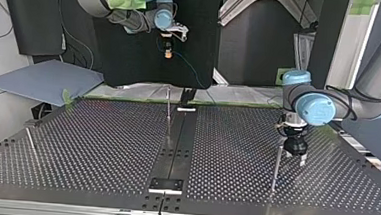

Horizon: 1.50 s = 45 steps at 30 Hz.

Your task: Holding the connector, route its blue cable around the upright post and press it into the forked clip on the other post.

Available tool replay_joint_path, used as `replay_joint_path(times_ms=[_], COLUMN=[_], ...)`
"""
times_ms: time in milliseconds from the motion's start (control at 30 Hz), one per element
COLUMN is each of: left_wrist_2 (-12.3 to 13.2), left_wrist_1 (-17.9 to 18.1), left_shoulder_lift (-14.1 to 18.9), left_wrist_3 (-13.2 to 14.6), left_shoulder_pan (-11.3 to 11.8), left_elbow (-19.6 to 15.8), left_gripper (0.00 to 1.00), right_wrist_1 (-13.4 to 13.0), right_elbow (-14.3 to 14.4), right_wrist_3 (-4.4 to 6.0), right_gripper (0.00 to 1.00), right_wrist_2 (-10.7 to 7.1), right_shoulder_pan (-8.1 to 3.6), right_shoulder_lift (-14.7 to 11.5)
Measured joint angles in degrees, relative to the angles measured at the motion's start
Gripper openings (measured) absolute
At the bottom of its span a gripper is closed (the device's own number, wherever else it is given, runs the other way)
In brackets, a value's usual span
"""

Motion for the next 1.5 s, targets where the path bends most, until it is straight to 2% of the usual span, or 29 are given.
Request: replay_joint_path(times_ms=[233, 433, 767, 933, 1300, 1500], left_wrist_2=[-0.1, -0.05, 0.01, 0.05, 0.06, 0.06], left_wrist_1=[0.0, -0.01, -0.07, -0.13, -0.34, -0.35], left_shoulder_lift=[0.0, 0.0, 0.0, 0.0, 0.0, 0.01], left_wrist_3=[0.0, 0.0, 0.0, 0.0, 0.0, 0.0], left_shoulder_pan=[0.06, 0.07, 0.07, -0.04, -0.23, -0.2], left_elbow=[-0.01, -0.04, -0.04, -0.04, -0.03, -0.03], left_gripper=[1.0, 1.0, 1.0, 1.0, 1.0, 1.0], right_wrist_1=[2.18, 3.84, 3.44, 2.9, 3.05, 1.73], right_elbow=[3.12, 4.14, 7.73, 9.81, 11.03, 12.46], right_wrist_3=[-0.36, -1.07, -1.02, -0.64, -0.65, -0.52], right_gripper=[0.0, 0.0, 0.0, 0.0, 0.0, 0.0], right_wrist_2=[0.19, 0.45, 0.5, 0.33, 0.39, 0.45], right_shoulder_pan=[0.0, -0.03, -0.4, -0.8, -1.08, -1.55], right_shoulder_lift=[-3.54, -6.62, -11.54, -13.85, -19.21, -22.12])
